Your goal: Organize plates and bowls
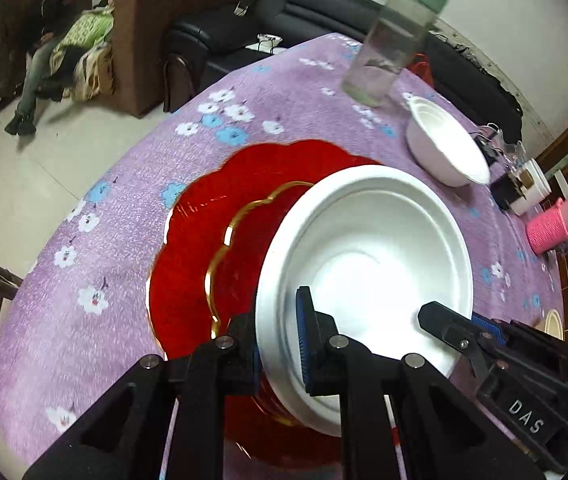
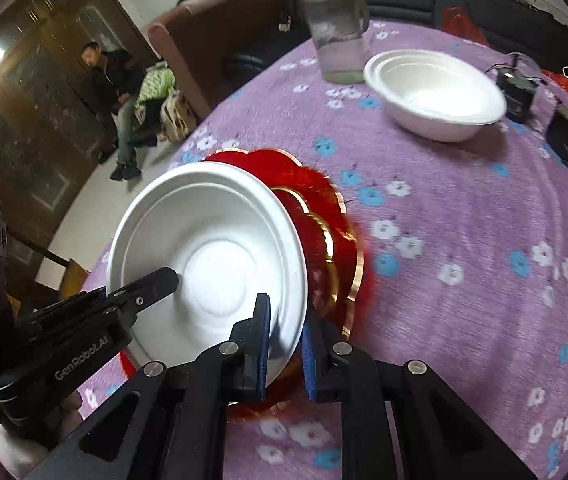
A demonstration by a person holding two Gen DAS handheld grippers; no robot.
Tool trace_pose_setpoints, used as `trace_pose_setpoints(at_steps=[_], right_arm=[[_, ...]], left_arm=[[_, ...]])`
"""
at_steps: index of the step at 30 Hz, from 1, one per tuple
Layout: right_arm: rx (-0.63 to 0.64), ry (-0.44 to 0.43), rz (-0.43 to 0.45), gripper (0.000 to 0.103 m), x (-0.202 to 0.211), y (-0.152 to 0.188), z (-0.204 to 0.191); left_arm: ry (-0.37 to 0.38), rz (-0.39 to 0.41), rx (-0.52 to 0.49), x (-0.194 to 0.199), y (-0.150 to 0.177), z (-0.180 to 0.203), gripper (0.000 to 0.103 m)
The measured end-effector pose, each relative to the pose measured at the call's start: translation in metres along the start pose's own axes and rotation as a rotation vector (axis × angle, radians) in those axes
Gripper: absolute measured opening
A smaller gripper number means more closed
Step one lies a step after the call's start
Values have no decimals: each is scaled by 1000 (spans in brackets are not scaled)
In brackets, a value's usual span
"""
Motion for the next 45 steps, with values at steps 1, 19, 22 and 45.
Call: trace_pose_setpoints(at_steps=[1, 19, 22, 45], right_arm=[[-2, 8, -6, 16, -5, -2, 0], [-62, 81, 149, 39, 12, 4, 3], [-58, 89, 218, 39, 35, 15, 3], [-319, 313, 514, 51, 125, 176, 103]], left_arm=[[-6, -5, 0, -4, -2, -2, 13], [137, 129, 32, 72, 14, -16, 58], [172, 156, 33, 93, 30, -10, 69], [166, 202, -249, 121, 181, 119, 83]])
Point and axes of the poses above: each gripper's, at about its wrist camera, not at the fingertips, and x roughly against the way its jaws point, z to its right, y to its underside, the point moved 2 cm from there along -x, roughly the way its jaws point, and after that the axes turned 14 degrees about x, right-handed, at the moved point
